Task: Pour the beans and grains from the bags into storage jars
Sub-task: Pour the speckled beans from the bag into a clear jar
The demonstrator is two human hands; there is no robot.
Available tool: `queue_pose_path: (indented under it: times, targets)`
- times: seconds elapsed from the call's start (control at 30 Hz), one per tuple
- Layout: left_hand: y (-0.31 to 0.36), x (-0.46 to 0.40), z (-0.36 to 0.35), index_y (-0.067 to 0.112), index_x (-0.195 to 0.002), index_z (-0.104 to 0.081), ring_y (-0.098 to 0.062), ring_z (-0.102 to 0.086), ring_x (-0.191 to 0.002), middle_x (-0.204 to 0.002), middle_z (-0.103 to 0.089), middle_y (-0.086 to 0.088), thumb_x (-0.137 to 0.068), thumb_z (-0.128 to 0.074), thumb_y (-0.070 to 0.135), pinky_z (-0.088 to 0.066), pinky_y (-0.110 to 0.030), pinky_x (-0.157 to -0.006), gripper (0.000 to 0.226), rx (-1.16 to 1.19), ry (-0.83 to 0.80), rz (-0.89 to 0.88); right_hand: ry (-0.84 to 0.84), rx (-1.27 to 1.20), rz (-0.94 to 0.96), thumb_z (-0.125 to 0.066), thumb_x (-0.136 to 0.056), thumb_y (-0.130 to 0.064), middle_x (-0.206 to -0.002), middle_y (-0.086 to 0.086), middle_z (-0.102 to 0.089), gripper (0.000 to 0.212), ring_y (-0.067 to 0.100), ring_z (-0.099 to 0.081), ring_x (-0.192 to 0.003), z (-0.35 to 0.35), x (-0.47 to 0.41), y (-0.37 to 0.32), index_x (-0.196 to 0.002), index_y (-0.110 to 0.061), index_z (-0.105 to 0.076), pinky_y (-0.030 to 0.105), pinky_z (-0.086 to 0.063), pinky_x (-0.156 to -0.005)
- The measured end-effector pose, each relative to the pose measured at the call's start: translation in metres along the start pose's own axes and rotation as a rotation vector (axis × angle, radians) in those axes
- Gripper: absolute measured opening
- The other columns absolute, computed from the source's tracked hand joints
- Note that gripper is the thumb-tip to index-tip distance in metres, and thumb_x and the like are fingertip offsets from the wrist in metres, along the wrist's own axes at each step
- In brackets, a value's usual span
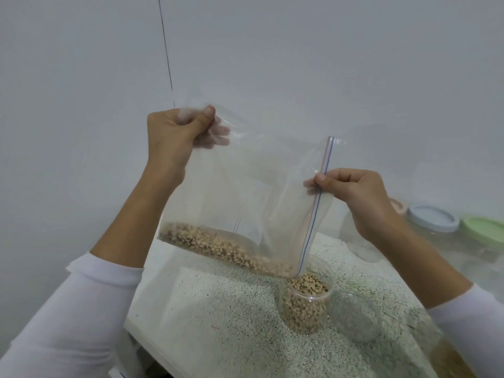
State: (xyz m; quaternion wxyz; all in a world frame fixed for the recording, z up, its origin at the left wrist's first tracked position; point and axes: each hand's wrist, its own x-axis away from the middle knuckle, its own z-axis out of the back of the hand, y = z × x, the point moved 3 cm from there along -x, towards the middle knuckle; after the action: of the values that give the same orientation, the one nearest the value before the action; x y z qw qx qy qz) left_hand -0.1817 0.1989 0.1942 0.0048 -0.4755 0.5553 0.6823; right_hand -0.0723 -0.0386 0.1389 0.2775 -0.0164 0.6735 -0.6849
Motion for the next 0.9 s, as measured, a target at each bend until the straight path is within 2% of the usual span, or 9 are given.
queue_pose_path:
  times: [0.1,0.23,0.33,0.47,0.6,0.67,0.73,0.8,0.9]
  targets:
    - [0.0008,-0.0019,0.0019,0.006,-0.075,-0.066,-0.015,-0.069,-0.057,-0.060,-0.070,0.004,-0.093,-0.060,0.015,-0.049,-0.021,-0.053,0.020,0.044,0.049,-0.004,0.057,-0.033,0.035,-0.066,-0.085,-0.014,-0.072,-0.006,-0.074,0.012,-0.001,-0.066,-0.070,0.0065,-0.0025,-0.0028,-0.083,-0.005,-0.072,0.013,-0.041,-0.079]
    - [-0.0003,-0.0009,-0.0043,0.006,-0.075,-0.067,-0.015,-0.070,-0.058,-0.061,-0.071,0.003,-0.093,-0.061,0.015,-0.050,-0.021,-0.053,0.021,0.009,-0.008,0.006,0.007,-0.003,-0.004,-0.066,-0.086,-0.014,-0.068,-0.008,-0.073,0.016,-0.003,-0.065,-0.068,0.0045,-0.0026,-0.0013,-0.088,0.001,-0.072,0.013,-0.040,-0.083]
    - [-0.0006,-0.0023,-0.0019,0.006,-0.074,-0.066,-0.014,-0.069,-0.057,-0.060,-0.070,0.004,-0.093,-0.060,0.015,-0.050,-0.021,-0.052,0.021,0.044,0.046,0.004,0.058,-0.026,0.021,-0.066,-0.086,-0.014,-0.073,-0.006,-0.074,0.016,0.000,-0.066,-0.069,0.0096,-0.0031,-0.0021,-0.087,0.001,-0.072,0.018,-0.039,-0.084]
    - [-0.0019,-0.0005,-0.0061,0.006,-0.075,-0.067,-0.015,-0.070,-0.058,-0.061,-0.071,0.003,-0.092,-0.061,0.015,-0.050,-0.020,-0.053,0.021,0.011,-0.013,0.021,0.014,-0.005,-0.021,-0.066,-0.085,-0.014,-0.073,-0.006,-0.074,0.014,0.001,-0.067,-0.070,0.0060,-0.0009,0.0010,-0.084,-0.002,-0.072,0.022,-0.039,-0.093]
    - [-0.0014,-0.0026,-0.0044,0.006,-0.075,-0.067,-0.015,-0.070,-0.058,-0.061,-0.071,0.003,-0.093,-0.061,0.016,-0.050,-0.020,-0.053,0.021,0.044,0.023,0.024,0.071,-0.032,0.012,-0.066,-0.086,-0.014,-0.076,-0.006,-0.074,0.014,0.002,-0.067,-0.069,0.0104,-0.0029,-0.0002,-0.083,-0.001,-0.071,0.020,-0.041,-0.084]
    - [-0.0015,-0.0015,-0.0072,0.005,-0.075,-0.067,-0.015,-0.070,-0.058,-0.062,-0.071,0.002,-0.092,-0.061,0.015,-0.050,-0.020,-0.053,0.021,0.022,-0.014,0.026,0.030,-0.018,-0.015,-0.066,-0.086,-0.013,-0.075,-0.005,-0.074,0.014,0.002,-0.067,-0.069,0.0077,-0.0023,0.0005,-0.084,0.000,-0.071,0.019,-0.041,-0.087]
    - [-0.0022,-0.0012,-0.0065,0.006,-0.075,-0.067,-0.015,-0.070,-0.058,-0.061,-0.071,0.003,-0.093,-0.061,0.015,-0.050,-0.020,-0.053,0.020,0.040,0.020,0.025,0.052,-0.029,-0.004,-0.066,-0.086,-0.014,-0.079,-0.003,-0.074,0.013,0.002,-0.067,-0.072,0.0085,-0.0020,0.0002,-0.082,-0.003,-0.072,0.023,-0.041,-0.093]
    - [-0.0027,-0.0022,-0.0046,0.006,-0.075,-0.066,-0.015,-0.070,-0.057,-0.061,-0.071,0.003,-0.093,-0.060,0.015,-0.050,-0.020,-0.053,0.021,0.058,0.046,0.031,0.082,-0.036,0.016,-0.066,-0.086,-0.014,-0.078,-0.004,-0.074,0.012,0.003,-0.067,-0.073,0.0107,-0.0030,-0.0013,-0.081,-0.005,-0.072,0.024,-0.040,-0.093]
    - [-0.0030,-0.0026,-0.0055,0.005,-0.075,-0.066,-0.016,-0.070,-0.058,-0.062,-0.071,0.002,-0.093,-0.061,0.015,-0.050,-0.020,-0.053,0.021,0.034,0.015,0.039,0.038,-0.013,-0.012,-0.066,-0.086,-0.015,-0.075,-0.006,-0.074,0.014,0.000,-0.067,-0.071,0.0081,-0.0031,-0.0009,-0.084,-0.002,-0.072,0.025,-0.039,-0.094]
